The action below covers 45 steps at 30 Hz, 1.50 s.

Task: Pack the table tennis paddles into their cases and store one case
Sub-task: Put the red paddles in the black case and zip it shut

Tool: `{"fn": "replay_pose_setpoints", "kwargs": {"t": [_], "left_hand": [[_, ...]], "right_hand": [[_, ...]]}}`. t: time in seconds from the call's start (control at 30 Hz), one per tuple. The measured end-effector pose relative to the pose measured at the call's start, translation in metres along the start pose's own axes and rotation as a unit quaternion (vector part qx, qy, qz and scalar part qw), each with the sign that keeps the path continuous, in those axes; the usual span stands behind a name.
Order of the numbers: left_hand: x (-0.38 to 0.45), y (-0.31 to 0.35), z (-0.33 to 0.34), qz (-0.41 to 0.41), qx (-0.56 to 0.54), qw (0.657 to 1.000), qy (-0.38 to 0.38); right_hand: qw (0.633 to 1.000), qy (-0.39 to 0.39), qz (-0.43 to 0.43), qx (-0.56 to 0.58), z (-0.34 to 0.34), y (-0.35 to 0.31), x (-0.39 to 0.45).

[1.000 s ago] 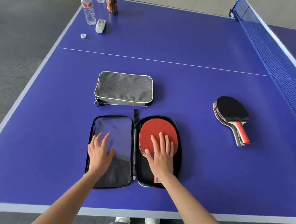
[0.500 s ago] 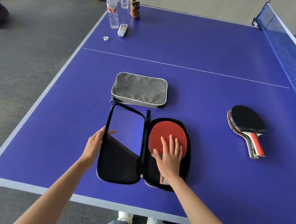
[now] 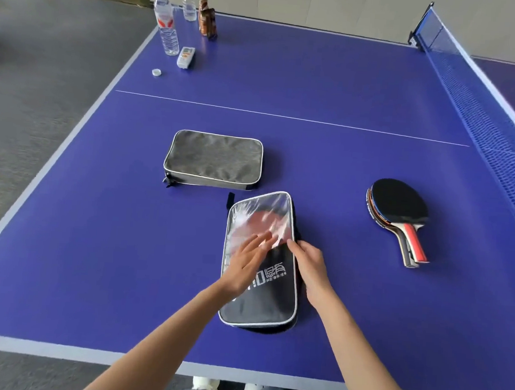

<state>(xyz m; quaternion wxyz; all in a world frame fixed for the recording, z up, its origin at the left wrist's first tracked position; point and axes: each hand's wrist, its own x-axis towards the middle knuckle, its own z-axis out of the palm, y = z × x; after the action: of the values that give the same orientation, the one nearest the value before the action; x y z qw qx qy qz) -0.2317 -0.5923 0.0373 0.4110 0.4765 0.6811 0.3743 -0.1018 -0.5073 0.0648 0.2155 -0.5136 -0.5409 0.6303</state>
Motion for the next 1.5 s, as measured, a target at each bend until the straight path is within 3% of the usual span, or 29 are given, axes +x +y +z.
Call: {"fn": "replay_pose_setpoints", "kwargs": {"t": [0.17, 0.27, 0.5, 0.57, 0.63, 0.73, 0.8, 0.87, 0.93, 1.0, 1.1, 1.3, 1.5], "left_hand": [[0.008, -0.021, 0.027, -0.014, 0.199, 0.978, -0.06], [0.007, -0.028, 0.035, 0.006, 0.3, 0.952, -0.058], [0.008, -0.039, 0.037, 0.056, 0.413, 0.906, -0.074], [0.01, -0.04, 0.038, 0.062, 0.402, 0.911, -0.071], [0.011, -0.038, 0.037, 0.069, 0.342, 0.936, -0.053], [0.0, -0.034, 0.027, 0.04, 0.114, 0.991, 0.058], [-0.016, -0.036, 0.018, 0.022, 0.049, 0.983, 0.175], [-0.035, -0.044, 0.009, -0.038, 0.029, 0.964, 0.26], [-0.056, -0.056, 0.005, -0.141, -0.046, 0.948, 0.281], [-0.075, -0.065, 0.005, -0.21, -0.136, 0.938, 0.24], [-0.093, -0.07, 0.014, -0.204, -0.141, 0.954, 0.165], [-0.092, -0.07, 0.018, -0.198, -0.049, 0.956, 0.212], [-0.1, -0.067, 0.025, -0.172, -0.042, 0.965, 0.191]], "right_hand": [[0.975, 0.075, -0.018, -0.207, -0.017, 0.039, 0.016], [0.967, 0.1, -0.034, -0.234, -0.017, 0.055, 0.021], [0.957, 0.136, -0.047, -0.25, -0.001, 0.059, 0.017], [0.944, 0.16, -0.063, -0.28, 0.007, 0.057, 0.016], [0.882, 0.162, -0.139, -0.421, 0.006, 0.056, 0.019], [0.816, -0.01, -0.245, -0.523, -0.001, 0.062, 0.031], [0.776, -0.101, -0.277, -0.557, -0.008, 0.073, 0.036], [0.752, -0.104, -0.3, -0.578, -0.011, 0.083, 0.039], [0.735, -0.087, -0.304, -0.601, -0.01, 0.088, 0.04], [0.724, -0.072, -0.301, -0.616, -0.007, 0.092, 0.04], [0.722, -0.051, -0.301, -0.621, -0.007, 0.097, 0.041], [0.725, -0.058, -0.292, -0.621, -0.004, 0.092, 0.038], [0.726, -0.049, -0.28, -0.626, -0.002, 0.091, 0.036]]}}
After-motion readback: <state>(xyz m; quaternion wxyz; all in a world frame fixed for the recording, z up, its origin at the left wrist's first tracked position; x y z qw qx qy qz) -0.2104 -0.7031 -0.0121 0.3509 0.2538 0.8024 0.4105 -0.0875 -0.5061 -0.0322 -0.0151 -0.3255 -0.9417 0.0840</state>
